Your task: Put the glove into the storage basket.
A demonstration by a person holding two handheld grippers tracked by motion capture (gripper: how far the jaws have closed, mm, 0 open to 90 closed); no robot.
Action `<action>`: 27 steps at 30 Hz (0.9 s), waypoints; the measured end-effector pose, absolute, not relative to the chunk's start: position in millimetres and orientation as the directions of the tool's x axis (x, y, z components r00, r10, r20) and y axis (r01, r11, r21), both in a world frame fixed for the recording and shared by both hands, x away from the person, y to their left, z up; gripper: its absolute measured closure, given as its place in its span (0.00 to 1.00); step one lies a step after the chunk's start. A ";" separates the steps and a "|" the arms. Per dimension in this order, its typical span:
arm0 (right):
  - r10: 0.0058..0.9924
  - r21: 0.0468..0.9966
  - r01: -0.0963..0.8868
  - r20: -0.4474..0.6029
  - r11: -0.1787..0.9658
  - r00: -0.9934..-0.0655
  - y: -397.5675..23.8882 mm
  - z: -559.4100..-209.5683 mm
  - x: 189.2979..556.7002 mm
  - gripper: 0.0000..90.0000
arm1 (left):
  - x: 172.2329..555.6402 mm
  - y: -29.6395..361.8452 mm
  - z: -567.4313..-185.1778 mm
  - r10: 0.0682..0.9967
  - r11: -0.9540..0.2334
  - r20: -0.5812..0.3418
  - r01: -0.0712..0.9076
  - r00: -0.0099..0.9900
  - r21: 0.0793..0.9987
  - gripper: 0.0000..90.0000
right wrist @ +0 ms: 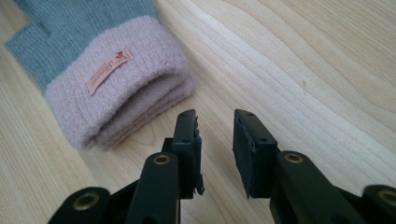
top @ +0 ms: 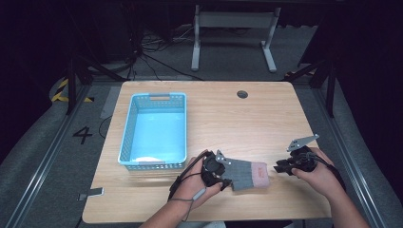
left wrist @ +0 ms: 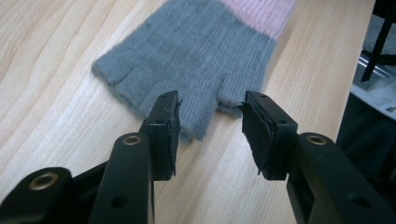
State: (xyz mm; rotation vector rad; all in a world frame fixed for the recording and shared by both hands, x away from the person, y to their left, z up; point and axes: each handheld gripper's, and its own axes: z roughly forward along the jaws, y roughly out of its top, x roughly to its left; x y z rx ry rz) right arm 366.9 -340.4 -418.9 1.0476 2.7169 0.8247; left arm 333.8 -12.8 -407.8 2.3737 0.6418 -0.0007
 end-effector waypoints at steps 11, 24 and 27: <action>0.669 0.544 0.597 0.086 0.589 -0.738 -347.2 -412.6 365.5 0.78 | 336.6 -25.8 -394.1 0.438 -0.634 -0.174 0.440 0.882 0.636 0.62; 0.676 0.562 0.603 0.104 0.566 -0.730 -351.8 -409.4 364.4 0.75 | 354.6 -58.7 -408.9 0.426 -0.649 -0.133 0.405 0.895 0.644 0.50; 0.674 0.564 0.602 0.105 0.565 -0.731 -352.6 -408.6 364.1 0.74 | 358.7 -63.9 -415.7 0.429 -0.661 -0.123 0.404 0.895 0.633 0.45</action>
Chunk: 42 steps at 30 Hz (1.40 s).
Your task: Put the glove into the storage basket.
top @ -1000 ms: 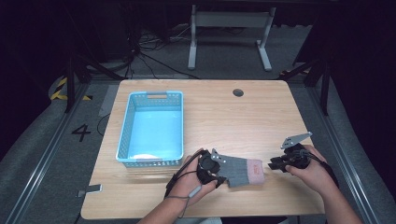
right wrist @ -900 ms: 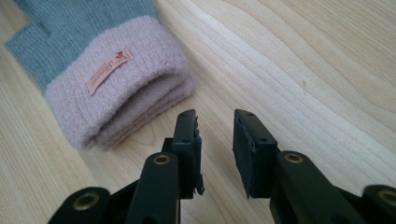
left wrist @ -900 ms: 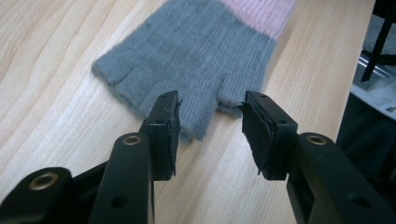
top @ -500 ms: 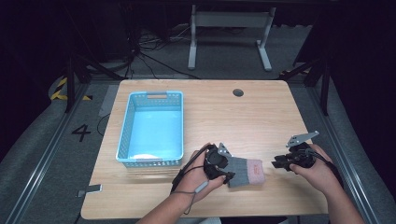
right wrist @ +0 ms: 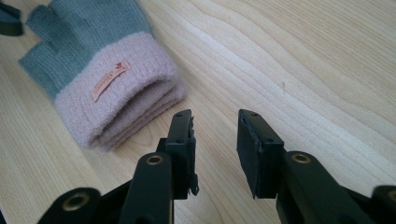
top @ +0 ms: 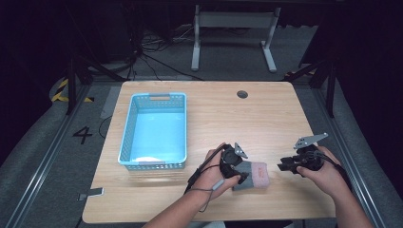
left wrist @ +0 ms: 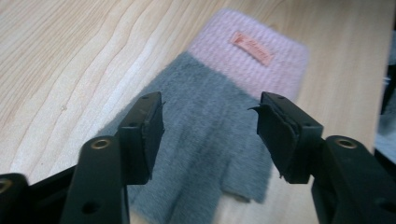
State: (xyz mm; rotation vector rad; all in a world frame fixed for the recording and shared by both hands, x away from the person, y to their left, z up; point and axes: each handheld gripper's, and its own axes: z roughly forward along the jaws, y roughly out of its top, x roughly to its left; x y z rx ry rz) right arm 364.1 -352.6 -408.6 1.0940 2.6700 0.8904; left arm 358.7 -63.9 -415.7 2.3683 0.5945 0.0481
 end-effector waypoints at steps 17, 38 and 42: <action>0.669 0.570 0.606 0.126 0.555 -0.732 -352.0 -409.4 364.1 0.70 | 365.9 -81.7 -440.8 0.435 -0.699 -0.081 0.393 0.897 0.597 0.33; 0.672 0.575 0.619 0.154 0.535 -0.725 -352.9 -410.2 364.6 0.69 | 361.5 -90.7 -445.2 0.449 -0.734 -0.023 0.384 0.893 0.560 0.29; 0.670 0.574 0.620 0.159 0.535 -0.725 -352.4 -410.2 364.5 0.68 | 362.0 -93.2 -443.6 0.454 -0.742 -0.029 0.396 0.891 0.541 0.32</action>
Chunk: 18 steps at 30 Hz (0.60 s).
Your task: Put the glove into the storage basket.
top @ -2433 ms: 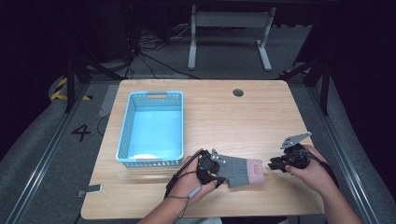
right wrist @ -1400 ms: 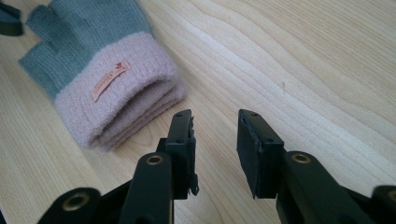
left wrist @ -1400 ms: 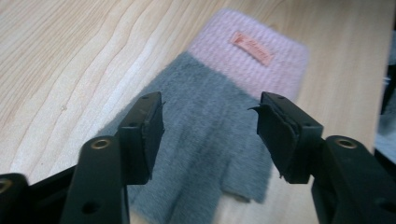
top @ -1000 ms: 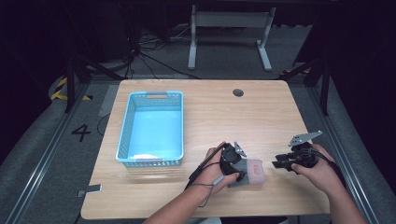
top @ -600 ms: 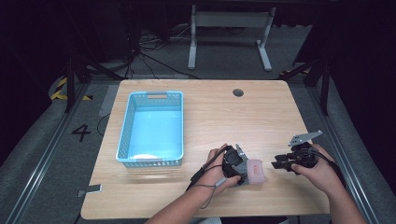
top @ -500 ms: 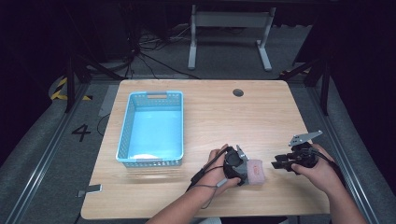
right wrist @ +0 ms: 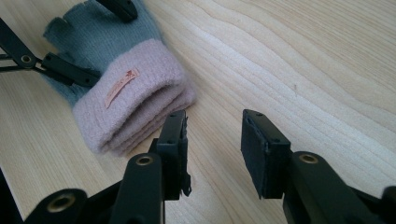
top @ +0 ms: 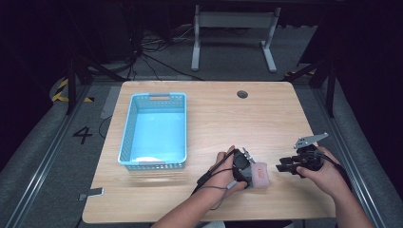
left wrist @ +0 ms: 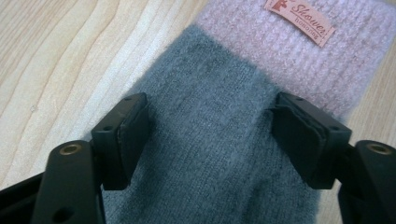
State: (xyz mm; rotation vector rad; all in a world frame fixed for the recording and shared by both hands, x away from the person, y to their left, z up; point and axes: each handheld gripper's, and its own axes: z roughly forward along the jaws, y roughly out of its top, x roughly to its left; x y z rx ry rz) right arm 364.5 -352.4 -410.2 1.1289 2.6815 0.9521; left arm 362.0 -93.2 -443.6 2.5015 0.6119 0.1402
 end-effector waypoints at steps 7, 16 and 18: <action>0.669 0.574 0.620 0.159 0.535 -0.726 -351.4 -410.9 364.2 0.68 | 359.3 -96.3 -440.4 0.468 -0.753 -0.019 0.410 0.883 0.514 0.44; 0.663 0.581 0.614 0.163 0.535 -0.731 -352.0 -410.0 364.4 0.68 | 355.3 -97.5 -437.6 0.458 -0.766 -0.012 0.402 0.889 0.502 0.73; 0.664 0.581 0.616 0.165 0.531 -0.729 -352.2 -409.2 364.7 0.68 | 354.7 -98.0 -437.5 0.462 -0.763 -0.009 0.403 0.887 0.506 0.76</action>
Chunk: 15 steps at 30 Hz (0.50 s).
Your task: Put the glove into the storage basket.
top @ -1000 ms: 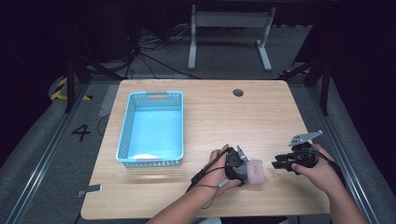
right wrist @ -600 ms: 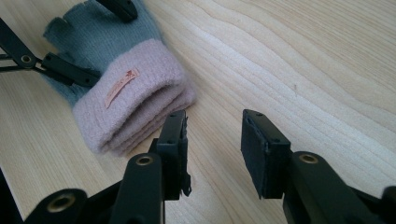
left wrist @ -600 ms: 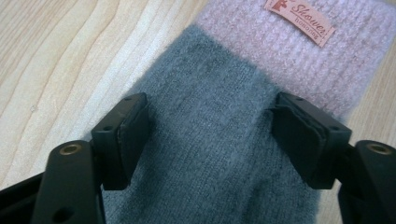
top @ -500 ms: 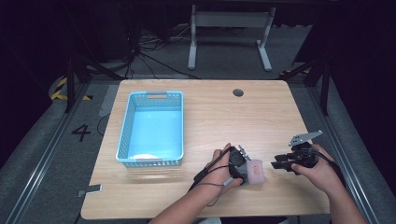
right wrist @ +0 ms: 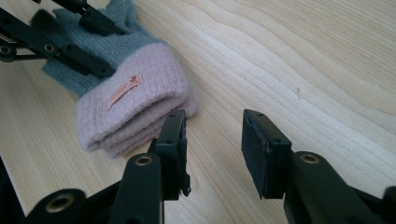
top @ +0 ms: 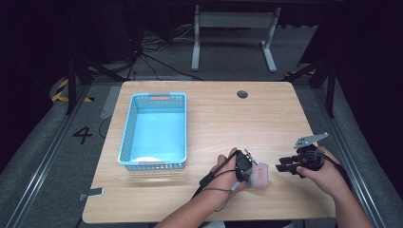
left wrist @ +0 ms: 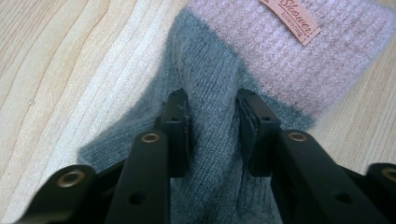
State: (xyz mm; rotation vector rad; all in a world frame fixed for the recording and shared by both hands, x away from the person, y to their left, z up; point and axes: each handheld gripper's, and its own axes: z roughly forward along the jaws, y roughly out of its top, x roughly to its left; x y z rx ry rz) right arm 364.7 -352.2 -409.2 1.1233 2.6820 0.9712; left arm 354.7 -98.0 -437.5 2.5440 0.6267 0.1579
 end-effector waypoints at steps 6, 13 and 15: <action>0.662 0.588 0.609 0.161 0.532 -0.732 -352.9 -407.5 367.9 0.68 | 356.1 -95.3 -436.0 0.446 -0.762 -0.018 0.390 0.895 0.516 0.81; 0.650 0.595 0.593 0.151 0.542 -0.745 -352.7 -405.4 375.5 0.70 | 355.8 -93.1 -428.3 0.437 -0.764 -0.028 0.387 0.899 0.516 0.84; 0.647 0.597 0.588 0.147 0.545 -0.748 -352.6 -404.1 378.9 0.70 | 355.4 -90.5 -424.7 0.435 -0.760 -0.036 0.388 0.900 0.522 0.85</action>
